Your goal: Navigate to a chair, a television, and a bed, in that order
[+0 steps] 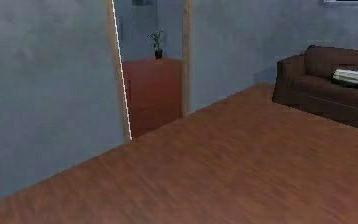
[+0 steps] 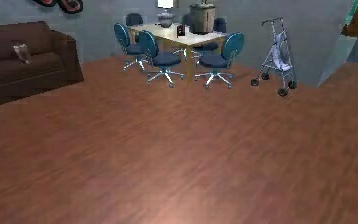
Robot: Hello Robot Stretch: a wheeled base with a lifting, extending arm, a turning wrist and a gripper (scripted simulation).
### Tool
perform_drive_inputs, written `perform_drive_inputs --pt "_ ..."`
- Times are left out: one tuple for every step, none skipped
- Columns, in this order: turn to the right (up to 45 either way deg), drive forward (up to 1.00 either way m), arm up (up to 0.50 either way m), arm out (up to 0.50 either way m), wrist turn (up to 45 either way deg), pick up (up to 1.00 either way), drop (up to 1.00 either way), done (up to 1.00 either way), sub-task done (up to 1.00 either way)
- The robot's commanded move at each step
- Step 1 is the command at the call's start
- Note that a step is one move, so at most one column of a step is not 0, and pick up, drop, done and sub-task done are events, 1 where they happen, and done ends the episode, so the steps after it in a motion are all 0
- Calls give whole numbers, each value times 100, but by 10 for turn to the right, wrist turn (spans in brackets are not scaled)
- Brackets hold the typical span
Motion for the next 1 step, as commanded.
perform_drive_inputs --pt "0 100 0 0 0 0 0 0 0"
